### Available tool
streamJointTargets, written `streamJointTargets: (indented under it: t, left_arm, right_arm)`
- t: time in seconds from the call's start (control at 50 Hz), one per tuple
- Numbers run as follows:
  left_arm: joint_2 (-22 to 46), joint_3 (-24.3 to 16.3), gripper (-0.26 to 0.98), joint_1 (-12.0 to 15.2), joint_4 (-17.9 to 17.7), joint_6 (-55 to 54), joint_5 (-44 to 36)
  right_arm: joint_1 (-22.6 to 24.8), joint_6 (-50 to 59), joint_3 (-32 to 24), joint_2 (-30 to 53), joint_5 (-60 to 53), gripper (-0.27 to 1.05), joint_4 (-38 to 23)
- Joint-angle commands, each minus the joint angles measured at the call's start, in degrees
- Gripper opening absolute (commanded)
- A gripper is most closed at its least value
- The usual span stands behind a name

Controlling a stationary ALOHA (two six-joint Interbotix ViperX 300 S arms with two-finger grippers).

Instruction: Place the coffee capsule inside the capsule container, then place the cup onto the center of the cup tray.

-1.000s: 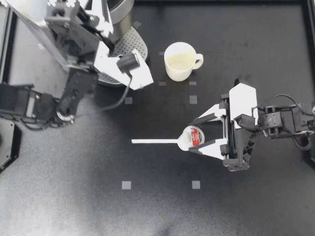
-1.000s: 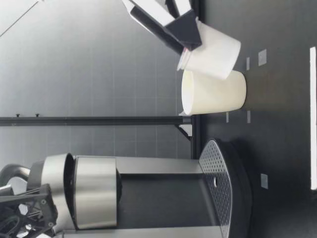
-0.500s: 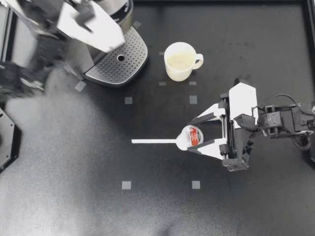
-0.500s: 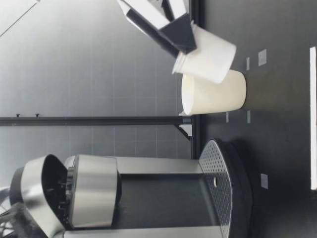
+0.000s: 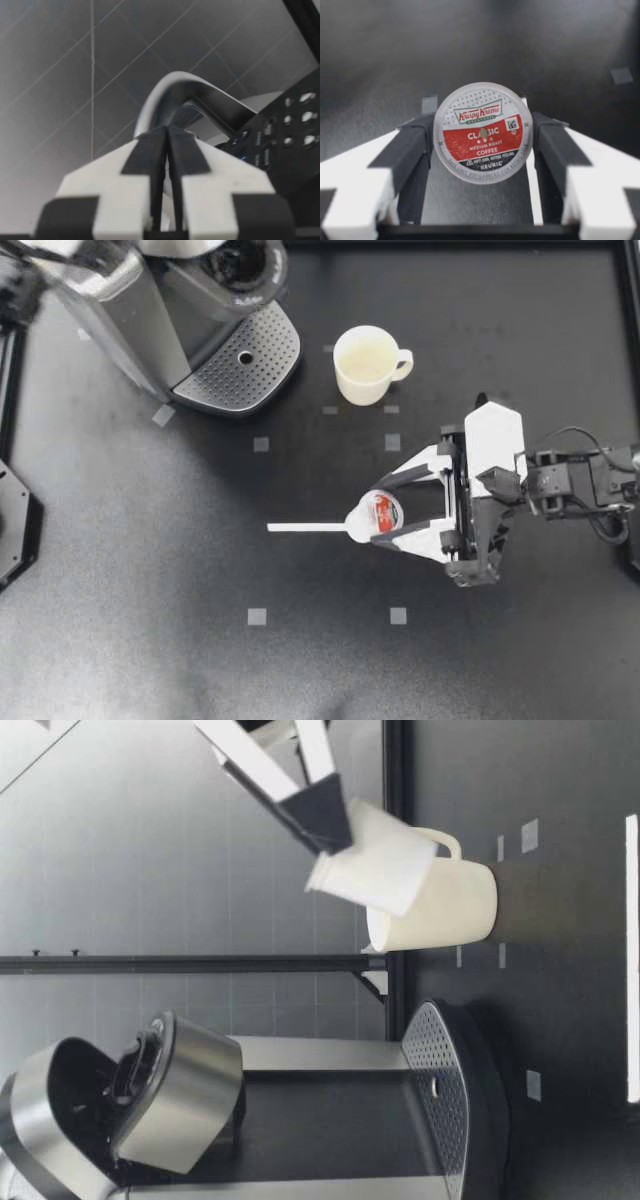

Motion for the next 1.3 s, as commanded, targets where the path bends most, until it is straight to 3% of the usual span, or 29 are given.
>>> streamJointTargets:
  t: [0.0,0.26,0.52,0.92,1.28]
  left_arm:
    - [-2.55,0.26,0.09,1.41,0.00,-1.93,-2.64]
    - [-4.04,2.20,0.09,5.10,-0.44,-4.83,-8.53]
    - [-3.52,2.72,0.09,9.32,-3.78,-4.83,-13.54]
    - [-3.96,2.72,0.09,10.81,-4.57,-4.92,-14.85]
    - [-9.58,0.97,0.09,10.90,-4.57,-10.99,-32.61]
  right_arm:
    - [-0.35,-0.18,-1.49,-1.76,-1.32,0.57,0.00]
    - [-0.35,-3.08,-2.20,-3.52,-5.98,0.57,-0.09]
    - [-2.02,-4.04,-2.37,-5.36,-10.28,0.57,0.09]
    - [-8.00,-10.02,-4.66,-9.14,-17.40,0.57,0.09]
    - [-17.67,-16.61,-11.07,-8.09,-18.02,0.57,0.09]
